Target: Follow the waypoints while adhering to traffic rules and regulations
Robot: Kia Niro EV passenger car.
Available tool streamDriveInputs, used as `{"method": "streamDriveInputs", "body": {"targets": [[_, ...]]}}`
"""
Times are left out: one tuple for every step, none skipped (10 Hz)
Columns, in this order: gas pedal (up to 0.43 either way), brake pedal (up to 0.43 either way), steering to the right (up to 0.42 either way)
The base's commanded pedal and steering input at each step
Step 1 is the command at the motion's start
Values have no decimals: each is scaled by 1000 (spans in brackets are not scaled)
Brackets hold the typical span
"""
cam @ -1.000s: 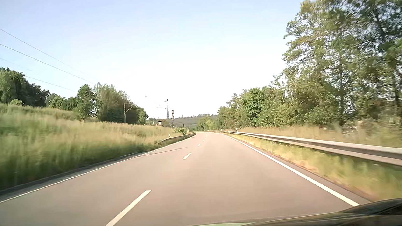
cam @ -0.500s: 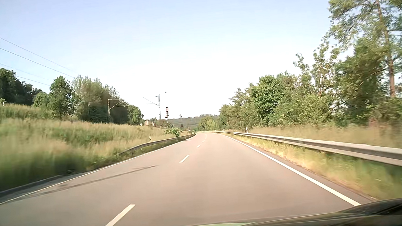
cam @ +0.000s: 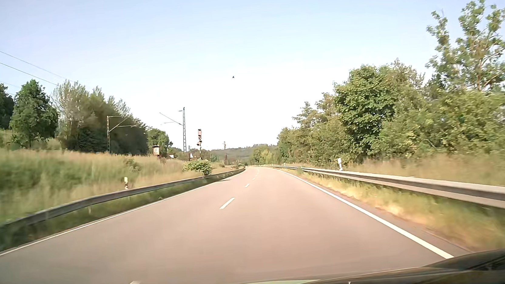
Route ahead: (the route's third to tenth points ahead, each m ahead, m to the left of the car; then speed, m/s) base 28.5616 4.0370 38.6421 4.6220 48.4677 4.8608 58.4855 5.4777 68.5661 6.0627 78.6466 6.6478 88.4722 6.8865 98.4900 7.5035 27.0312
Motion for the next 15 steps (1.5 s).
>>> {"method": "streamDriveInputs", "body": {"targets": [[177, 0, -4], [197, 0, -4], [209, 0, -4], [228, 0, -4], [240, 0, -4], [248, 0, -4], [260, 0, -4], [260, 0, -4], [260, 0, -4], [260, 0, -4], [248, 0, -4], [197, 0, -4], [177, 0, -4], [177, 0, -4], [189, 0, -4]]}}
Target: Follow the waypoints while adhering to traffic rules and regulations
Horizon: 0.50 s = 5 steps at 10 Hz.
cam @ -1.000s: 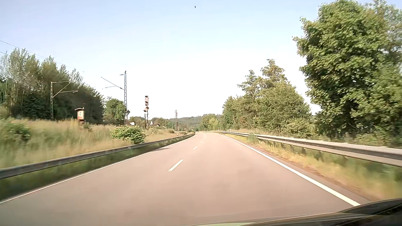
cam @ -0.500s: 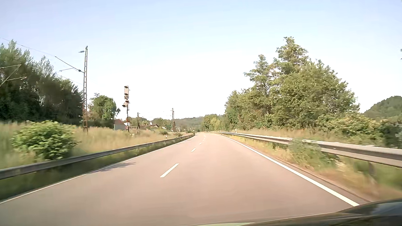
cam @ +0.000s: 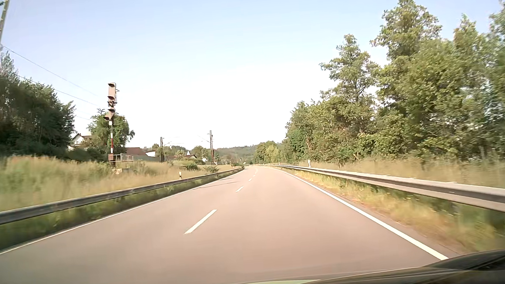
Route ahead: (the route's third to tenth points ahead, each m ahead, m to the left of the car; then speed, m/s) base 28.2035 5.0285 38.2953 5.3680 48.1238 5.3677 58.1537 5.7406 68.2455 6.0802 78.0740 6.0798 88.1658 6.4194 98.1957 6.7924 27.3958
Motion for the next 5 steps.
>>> {"method": "streamDriveInputs", "body": {"targets": [[209, 0, -4], [248, 0, -4], [260, 0, -4], [268, 0, -4], [268, 0, -4]]}}
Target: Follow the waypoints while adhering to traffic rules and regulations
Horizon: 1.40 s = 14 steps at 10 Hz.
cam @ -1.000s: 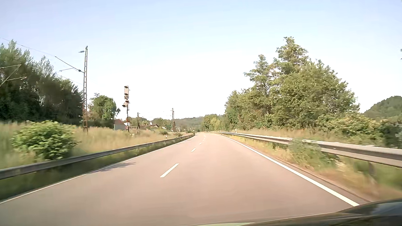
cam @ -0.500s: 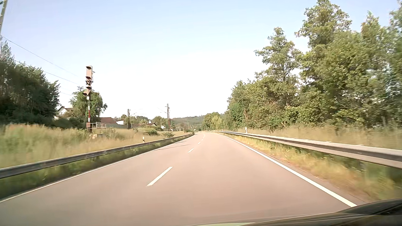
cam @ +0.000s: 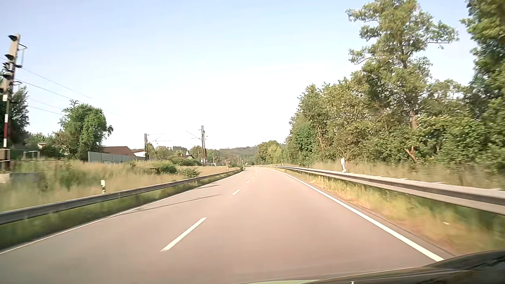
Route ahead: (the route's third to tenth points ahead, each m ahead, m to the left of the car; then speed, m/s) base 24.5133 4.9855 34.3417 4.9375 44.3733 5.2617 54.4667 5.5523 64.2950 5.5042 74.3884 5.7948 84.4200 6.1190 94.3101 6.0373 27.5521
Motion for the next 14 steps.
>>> {"method": "streamDriveInputs", "body": {"targets": [[268, 0, -4], [280, 0, -5], [280, 0, -5], [240, 0, -5], [157, 0, -5], [118, 0, -5], [59, 0, -5], [0, 0, -5], [0, 0, -5], [0, 0, -5], [0, 0, -5], [0, 0, -5], [0, 0, -5], [0, 0, -5]]}}
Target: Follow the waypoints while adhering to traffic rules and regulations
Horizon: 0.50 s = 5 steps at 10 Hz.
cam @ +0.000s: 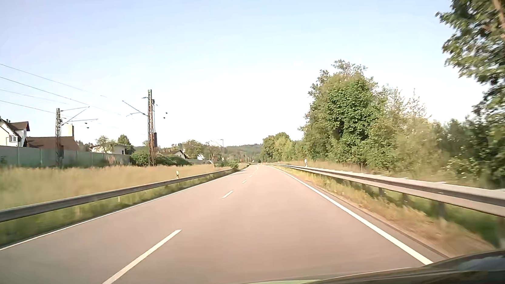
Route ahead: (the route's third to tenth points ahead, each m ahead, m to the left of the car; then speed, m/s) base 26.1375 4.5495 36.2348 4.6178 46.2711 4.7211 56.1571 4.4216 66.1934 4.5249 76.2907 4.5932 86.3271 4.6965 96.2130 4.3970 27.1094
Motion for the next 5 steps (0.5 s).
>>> {"method": "streamDriveInputs", "body": {"targets": [[20, 0, -5], [47, 0, -5], [47, 0, -5], [47, 0, -5], [98, 0, -5]]}}
